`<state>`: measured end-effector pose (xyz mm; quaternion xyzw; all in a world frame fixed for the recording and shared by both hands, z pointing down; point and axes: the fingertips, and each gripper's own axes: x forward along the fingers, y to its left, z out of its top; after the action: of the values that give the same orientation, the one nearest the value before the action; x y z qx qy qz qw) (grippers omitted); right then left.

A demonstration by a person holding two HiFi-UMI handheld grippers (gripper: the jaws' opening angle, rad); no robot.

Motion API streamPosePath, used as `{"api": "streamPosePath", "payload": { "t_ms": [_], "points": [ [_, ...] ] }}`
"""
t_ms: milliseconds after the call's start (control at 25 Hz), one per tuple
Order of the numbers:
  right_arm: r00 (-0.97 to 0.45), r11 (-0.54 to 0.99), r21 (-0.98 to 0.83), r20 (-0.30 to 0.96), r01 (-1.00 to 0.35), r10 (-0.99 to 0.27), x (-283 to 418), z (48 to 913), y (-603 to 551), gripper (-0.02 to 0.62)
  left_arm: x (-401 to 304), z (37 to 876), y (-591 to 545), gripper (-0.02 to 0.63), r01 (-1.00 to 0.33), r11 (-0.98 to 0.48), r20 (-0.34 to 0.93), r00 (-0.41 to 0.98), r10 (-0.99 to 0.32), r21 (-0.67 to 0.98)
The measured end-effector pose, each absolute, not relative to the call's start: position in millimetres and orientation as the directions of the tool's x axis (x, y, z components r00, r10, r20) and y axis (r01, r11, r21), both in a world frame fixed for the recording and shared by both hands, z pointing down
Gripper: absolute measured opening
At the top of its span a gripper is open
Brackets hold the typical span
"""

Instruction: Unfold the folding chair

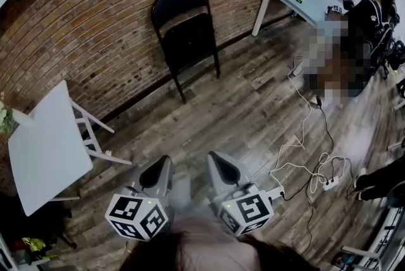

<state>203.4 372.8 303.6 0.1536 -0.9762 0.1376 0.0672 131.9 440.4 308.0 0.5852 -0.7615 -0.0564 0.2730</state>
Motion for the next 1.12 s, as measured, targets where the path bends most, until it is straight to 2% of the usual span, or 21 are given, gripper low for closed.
{"api": "streamPosePath", "payload": {
  "t_ms": [800, 1120],
  "points": [
    [-0.940, 0.915, -0.233, 0.170, -0.330, -0.296, 33, 293, 281, -0.006, -54, 300, 352, -0.003, -0.846, 0.302, 0.304, -0.176, -0.936, 0.440],
    [-0.927, 0.908, -0.214, 0.199, -0.359, -0.319, -9, 295, 267, -0.006, -100, 305, 336, -0.003, -0.846, 0.275, 0.302, -0.143, -0.942, 0.457]
  ]
}}
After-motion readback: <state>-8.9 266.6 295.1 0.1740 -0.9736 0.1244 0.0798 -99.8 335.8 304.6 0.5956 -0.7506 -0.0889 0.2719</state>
